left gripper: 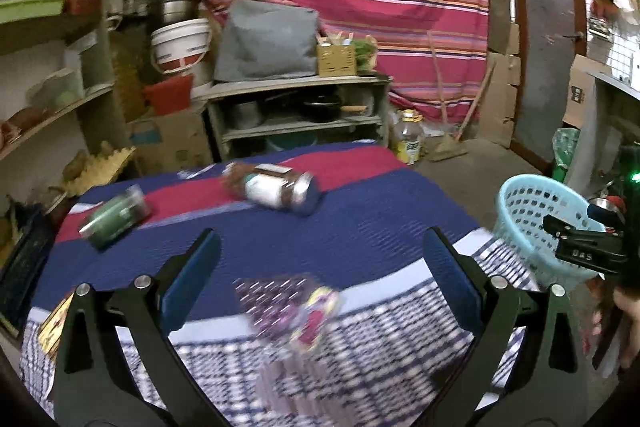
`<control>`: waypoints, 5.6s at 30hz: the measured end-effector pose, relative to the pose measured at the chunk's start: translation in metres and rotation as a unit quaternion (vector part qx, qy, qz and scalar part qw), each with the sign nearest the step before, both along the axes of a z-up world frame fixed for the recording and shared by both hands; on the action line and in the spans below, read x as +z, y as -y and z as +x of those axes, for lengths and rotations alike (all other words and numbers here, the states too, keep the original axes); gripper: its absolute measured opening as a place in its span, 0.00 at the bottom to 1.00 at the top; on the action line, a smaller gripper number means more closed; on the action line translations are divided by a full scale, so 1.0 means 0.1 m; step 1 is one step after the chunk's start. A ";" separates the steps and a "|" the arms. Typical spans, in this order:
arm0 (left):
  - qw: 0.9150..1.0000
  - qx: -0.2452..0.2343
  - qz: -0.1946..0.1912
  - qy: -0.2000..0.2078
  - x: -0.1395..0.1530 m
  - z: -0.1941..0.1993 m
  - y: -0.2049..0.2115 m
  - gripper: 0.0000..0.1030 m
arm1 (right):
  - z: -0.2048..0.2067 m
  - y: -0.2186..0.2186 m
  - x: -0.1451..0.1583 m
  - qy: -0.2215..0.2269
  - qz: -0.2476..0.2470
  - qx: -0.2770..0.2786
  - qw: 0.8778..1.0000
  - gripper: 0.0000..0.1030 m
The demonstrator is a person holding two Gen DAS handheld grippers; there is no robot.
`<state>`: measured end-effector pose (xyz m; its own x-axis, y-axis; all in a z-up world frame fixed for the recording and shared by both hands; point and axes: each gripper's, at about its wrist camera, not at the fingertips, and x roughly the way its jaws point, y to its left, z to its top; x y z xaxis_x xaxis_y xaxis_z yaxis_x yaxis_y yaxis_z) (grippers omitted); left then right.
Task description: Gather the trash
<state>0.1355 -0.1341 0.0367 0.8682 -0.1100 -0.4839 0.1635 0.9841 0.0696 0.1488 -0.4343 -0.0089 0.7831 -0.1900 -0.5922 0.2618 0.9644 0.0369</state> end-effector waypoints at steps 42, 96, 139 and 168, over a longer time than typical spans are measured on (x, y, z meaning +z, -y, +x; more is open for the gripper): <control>0.995 0.100 -0.001 0.008 -0.58 -0.82 -1.57 0.95 | -1.16 -2.35 -0.09 0.094 -0.003 0.068 0.993 0.96; 0.993 0.114 -0.013 0.012 -0.60 -1.05 -1.84 0.95 | -1.30 -2.56 -0.18 0.106 -0.020 0.091 0.990 0.96; 0.993 0.115 -0.016 0.014 -0.60 -1.07 -1.86 0.95 | -1.30 -2.61 -0.17 0.111 -0.024 0.099 0.989 0.96; 0.993 0.118 -0.019 0.018 -0.56 -1.08 -1.87 0.95 | -1.32 -2.63 -0.21 0.109 -0.037 0.108 0.988 0.96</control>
<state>0.0277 0.0528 -0.0193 0.8885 0.0808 -0.4517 -0.0736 0.9967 0.0336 0.0165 -0.1711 -0.0299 0.9171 -0.0412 -0.3966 0.0439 0.9990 -0.0023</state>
